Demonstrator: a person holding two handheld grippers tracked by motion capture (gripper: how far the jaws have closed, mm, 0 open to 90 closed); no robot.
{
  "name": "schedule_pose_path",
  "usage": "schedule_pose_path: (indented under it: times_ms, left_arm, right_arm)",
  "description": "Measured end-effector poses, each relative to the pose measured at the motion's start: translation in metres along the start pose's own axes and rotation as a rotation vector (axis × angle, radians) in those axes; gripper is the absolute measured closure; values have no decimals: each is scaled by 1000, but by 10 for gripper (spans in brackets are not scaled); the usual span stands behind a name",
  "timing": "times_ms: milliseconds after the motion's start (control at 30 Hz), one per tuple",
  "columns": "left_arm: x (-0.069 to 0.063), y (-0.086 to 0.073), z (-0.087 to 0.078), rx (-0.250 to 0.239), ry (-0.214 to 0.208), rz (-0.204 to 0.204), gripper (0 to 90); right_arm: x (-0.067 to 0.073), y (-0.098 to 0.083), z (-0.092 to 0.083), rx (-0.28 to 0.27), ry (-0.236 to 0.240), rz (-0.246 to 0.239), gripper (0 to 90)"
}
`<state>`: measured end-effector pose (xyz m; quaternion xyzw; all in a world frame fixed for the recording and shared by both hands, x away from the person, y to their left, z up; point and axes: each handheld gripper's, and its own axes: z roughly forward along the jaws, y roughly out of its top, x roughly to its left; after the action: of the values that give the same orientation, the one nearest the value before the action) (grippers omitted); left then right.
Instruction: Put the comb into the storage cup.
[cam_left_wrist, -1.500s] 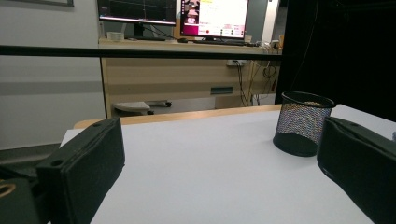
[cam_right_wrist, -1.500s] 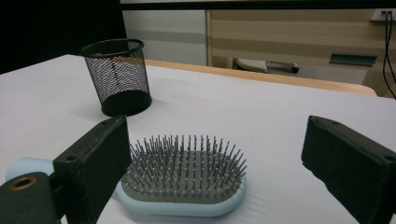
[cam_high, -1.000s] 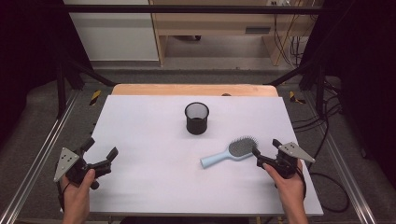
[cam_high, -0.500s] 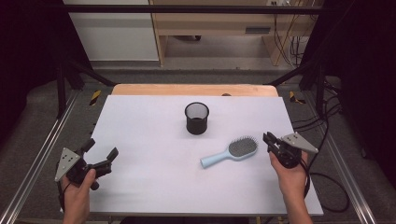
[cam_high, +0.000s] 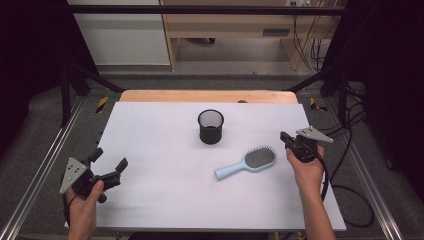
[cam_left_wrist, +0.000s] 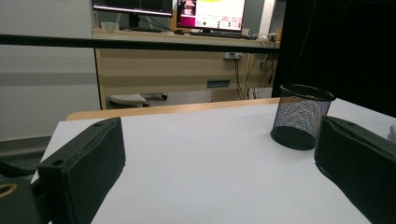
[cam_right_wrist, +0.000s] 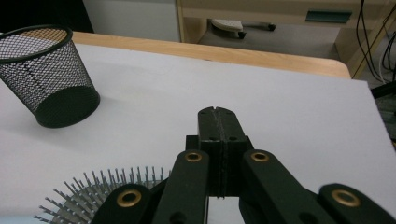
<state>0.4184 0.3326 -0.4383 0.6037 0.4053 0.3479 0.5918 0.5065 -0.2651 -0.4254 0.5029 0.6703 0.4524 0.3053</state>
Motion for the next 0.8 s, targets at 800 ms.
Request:
schedule_pose_path:
  times_ms: [800]
  left_arm:
    - [-1,-1,4,20,-23,-2,22]
  right_arm:
    - [-2,-36,38,254,26,-42,900]
